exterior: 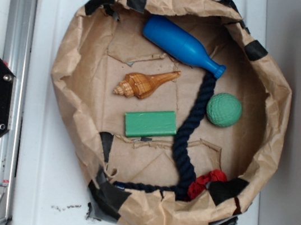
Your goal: Grab the shell.
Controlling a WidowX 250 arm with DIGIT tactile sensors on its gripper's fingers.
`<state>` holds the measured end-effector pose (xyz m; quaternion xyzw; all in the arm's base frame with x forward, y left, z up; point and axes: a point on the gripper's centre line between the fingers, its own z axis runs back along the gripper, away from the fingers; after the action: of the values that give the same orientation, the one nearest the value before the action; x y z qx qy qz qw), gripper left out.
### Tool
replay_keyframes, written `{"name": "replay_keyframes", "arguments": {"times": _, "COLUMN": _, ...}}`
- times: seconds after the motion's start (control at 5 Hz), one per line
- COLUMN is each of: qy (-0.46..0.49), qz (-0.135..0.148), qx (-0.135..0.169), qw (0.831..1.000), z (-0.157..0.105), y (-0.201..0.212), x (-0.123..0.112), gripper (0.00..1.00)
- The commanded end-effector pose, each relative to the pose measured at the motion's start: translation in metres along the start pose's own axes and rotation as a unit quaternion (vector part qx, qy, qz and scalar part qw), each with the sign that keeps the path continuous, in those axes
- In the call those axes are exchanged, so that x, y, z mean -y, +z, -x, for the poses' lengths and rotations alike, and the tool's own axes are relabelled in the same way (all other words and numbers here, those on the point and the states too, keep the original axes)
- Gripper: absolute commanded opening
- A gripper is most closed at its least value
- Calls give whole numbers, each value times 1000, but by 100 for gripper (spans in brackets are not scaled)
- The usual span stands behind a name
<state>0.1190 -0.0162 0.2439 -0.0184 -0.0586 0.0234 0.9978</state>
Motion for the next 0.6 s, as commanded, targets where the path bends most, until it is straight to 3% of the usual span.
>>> {"name": "replay_keyframes", "arguments": {"times": 0.0, "qy": 0, "qz": 0, "qx": 0, "qw": 1000, "z": 0, "y": 0, "x": 0, "gripper": 100}}
{"name": "replay_keyframes", "arguments": {"times": 0.2, "qy": -7, "qz": 5, "qx": 2, "qw": 1000, "z": -47, "y": -31, "x": -8, "gripper": 100}}
{"name": "replay_keyframes", "arguments": {"times": 0.4, "qy": 2, "qz": -11, "qx": -14, "qw": 1000, "z": -90, "y": -76, "x": -15, "gripper": 100}}
